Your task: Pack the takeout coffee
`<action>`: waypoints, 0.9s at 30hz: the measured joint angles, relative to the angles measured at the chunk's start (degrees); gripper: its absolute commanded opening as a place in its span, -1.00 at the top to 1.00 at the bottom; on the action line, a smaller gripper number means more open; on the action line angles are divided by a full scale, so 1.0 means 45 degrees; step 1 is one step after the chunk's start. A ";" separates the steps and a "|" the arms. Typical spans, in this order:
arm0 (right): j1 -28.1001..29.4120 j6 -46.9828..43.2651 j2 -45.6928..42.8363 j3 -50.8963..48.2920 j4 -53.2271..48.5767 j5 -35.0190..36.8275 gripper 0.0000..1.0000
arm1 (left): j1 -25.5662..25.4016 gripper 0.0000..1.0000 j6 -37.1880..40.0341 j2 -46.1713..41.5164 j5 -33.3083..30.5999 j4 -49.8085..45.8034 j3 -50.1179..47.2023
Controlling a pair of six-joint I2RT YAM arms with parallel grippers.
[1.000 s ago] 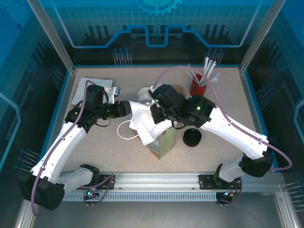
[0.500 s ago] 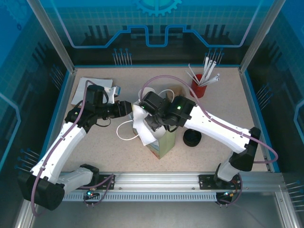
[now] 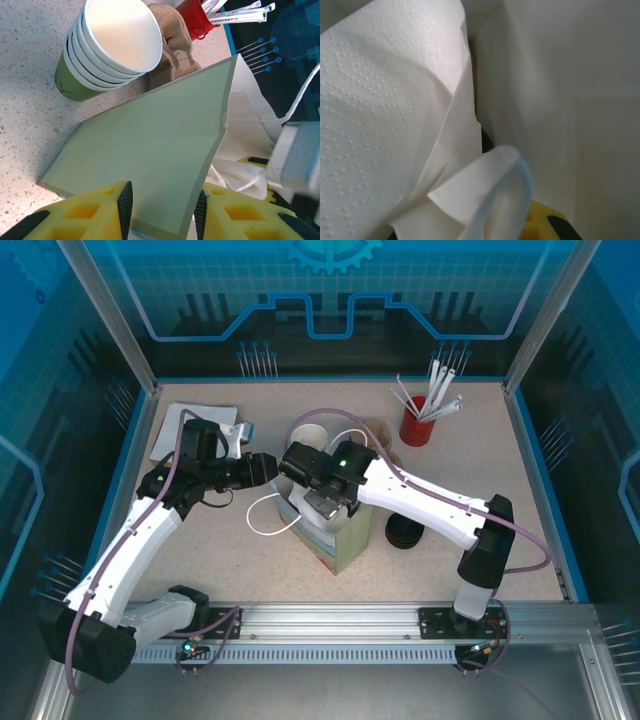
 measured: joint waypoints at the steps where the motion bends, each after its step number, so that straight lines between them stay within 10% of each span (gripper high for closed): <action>1: -0.0034 0.0005 0.0034 0.0000 -0.0063 0.0097 0.80 | 0.0000 0.21 0.0000 0.0005 0.0000 0.0000 0.0000; 22: -0.0384 -0.0063 0.1205 0.1141 -0.1433 0.1375 0.73 | 0.0000 0.20 -0.0005 0.0000 0.0000 -0.0005 0.0005; 27: -0.0389 -0.0277 0.1205 0.1394 -0.1443 0.1035 0.43 | 0.0000 0.15 0.0000 0.0015 0.0000 -0.0019 0.0015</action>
